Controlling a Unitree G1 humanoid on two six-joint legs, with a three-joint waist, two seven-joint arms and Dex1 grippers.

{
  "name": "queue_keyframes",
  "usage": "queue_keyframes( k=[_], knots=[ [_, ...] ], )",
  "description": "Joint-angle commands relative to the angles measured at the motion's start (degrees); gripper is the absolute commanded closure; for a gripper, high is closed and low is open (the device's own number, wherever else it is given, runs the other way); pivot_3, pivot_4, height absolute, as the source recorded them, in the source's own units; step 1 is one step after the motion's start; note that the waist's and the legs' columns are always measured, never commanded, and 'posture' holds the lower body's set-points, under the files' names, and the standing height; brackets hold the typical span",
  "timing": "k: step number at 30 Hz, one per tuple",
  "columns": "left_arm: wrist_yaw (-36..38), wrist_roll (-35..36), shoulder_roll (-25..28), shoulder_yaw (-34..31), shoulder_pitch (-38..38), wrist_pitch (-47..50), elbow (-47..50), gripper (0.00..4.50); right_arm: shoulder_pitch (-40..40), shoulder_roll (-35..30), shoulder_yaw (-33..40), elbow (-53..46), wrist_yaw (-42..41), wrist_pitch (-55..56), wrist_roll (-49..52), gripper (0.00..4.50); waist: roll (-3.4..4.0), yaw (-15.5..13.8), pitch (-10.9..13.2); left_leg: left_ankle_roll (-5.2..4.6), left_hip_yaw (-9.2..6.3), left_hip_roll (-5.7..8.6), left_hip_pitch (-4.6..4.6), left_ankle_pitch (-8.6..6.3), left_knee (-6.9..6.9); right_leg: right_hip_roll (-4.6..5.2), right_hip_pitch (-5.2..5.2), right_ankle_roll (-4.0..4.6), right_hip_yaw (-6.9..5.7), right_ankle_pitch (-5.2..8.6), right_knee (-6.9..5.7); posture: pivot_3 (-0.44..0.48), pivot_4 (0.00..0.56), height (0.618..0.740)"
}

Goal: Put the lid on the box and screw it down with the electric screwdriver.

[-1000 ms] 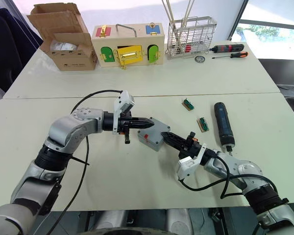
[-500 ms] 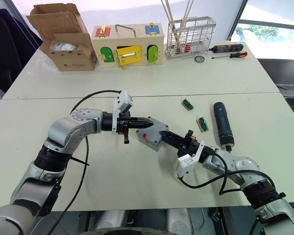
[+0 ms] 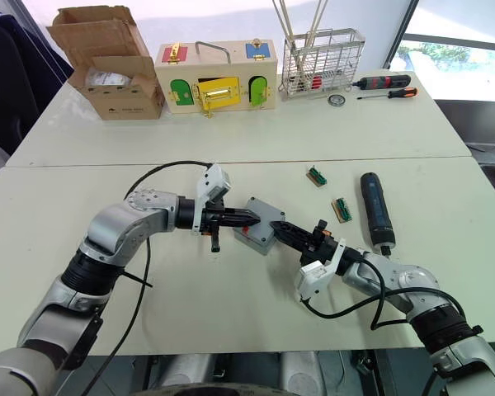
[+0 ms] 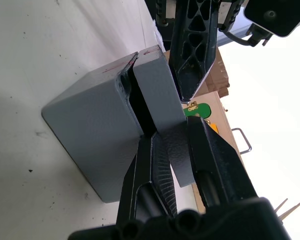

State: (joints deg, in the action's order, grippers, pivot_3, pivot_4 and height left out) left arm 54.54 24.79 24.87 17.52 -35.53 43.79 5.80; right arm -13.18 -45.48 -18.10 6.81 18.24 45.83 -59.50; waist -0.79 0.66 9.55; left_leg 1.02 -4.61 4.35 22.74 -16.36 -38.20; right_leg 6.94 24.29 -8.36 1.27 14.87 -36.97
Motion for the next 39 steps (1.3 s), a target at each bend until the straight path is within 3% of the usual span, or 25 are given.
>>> queue_keyframes(
  k=[1, 6, 8, 16, 26, 38, 39],
  knots=[
    [0.5, -3.3, 1.5, 3.6, 1.2, -1.5, 1.0, 4.50, 1.3, -0.7, -1.6, 1.4, -1.3, 0.2, -0.3, 2.95, -0.05, 0.1, -0.1, 0.00, 0.00, 0.00, -0.07, 0.00, 0.02, 0.00, -0.07, 0.00, 0.00, 0.00, 0.01, 0.000, 0.150, 0.730],
    [1.4, -4.2, 1.9, 5.4, 2.8, -1.6, 1.0, 4.50, 2.0, -1.5, -0.8, 0.4, 0.0, -0.3, -0.9, 0.87, 0.05, 0.1, -0.4, -0.14, -0.05, -0.12, -1.07, -0.09, 0.29, -0.17, -1.35, 0.05, -0.04, 0.04, 0.77, 0.000, 0.150, 0.730],
    [1.2, -5.2, 1.8, 6.0, 3.3, -2.1, 0.6, 4.50, 2.3, -1.9, -0.6, 0.0, 0.1, -0.4, -0.6, 0.34, 0.02, 0.0, -0.6, -0.35, -0.09, -0.13, -1.46, -0.22, 0.33, -0.17, -1.83, 0.08, -0.05, 0.11, 0.91, 0.000, 0.150, 0.730],
    [1.4, -7.7, 2.0, 7.7, 4.0, -4.1, -2.2, 4.50, 4.4, -3.5, 1.0, -2.4, 1.0, -0.3, -0.3, 0.34, 0.03, -0.2, -1.1, -0.36, -0.17, -0.10, -1.44, -0.22, 0.31, -0.15, -1.87, 0.09, -0.01, 0.12, 0.95, 0.000, 0.150, 0.730],
    [-0.5, -4.9, -1.2, 3.7, 3.2, -1.4, -3.1, 4.50, 3.1, -4.1, 1.6, -2.5, -0.3, 0.2, 1.7, 0.34, 0.03, 0.1, -1.3, -0.42, -0.17, -0.10, -1.44, -0.25, 0.31, -0.16, -1.87, 0.10, 0.00, 0.14, 0.99, 0.000, 0.150, 0.730],
    [-0.7, -4.7, -0.7, 3.5, 4.6, 0.0, -1.2, 4.50, 0.6, -3.5, 1.5, -1.0, -3.8, 1.1, 3.8, 0.34, 0.03, 0.1, -1.3, -0.43, -0.17, -0.13, -1.44, -0.26, 0.31, -0.17, -1.86, 0.11, 0.01, 0.15, 0.98, 0.000, 0.150, 0.730],
    [-0.8, -4.6, -0.8, 3.4, 4.6, 0.2, -1.2, 4.50, 0.6, -3.6, 1.6, -1.0, -3.8, 1.1, 3.7, 0.67, 0.03, 0.1, -1.3, -0.43, -0.17, -0.13, -1.44, -0.26, 0.31, -0.17, -1.86, 0.11, 0.01, 0.15, 0.98, 0.000, 0.150, 0.730]
  ],
)
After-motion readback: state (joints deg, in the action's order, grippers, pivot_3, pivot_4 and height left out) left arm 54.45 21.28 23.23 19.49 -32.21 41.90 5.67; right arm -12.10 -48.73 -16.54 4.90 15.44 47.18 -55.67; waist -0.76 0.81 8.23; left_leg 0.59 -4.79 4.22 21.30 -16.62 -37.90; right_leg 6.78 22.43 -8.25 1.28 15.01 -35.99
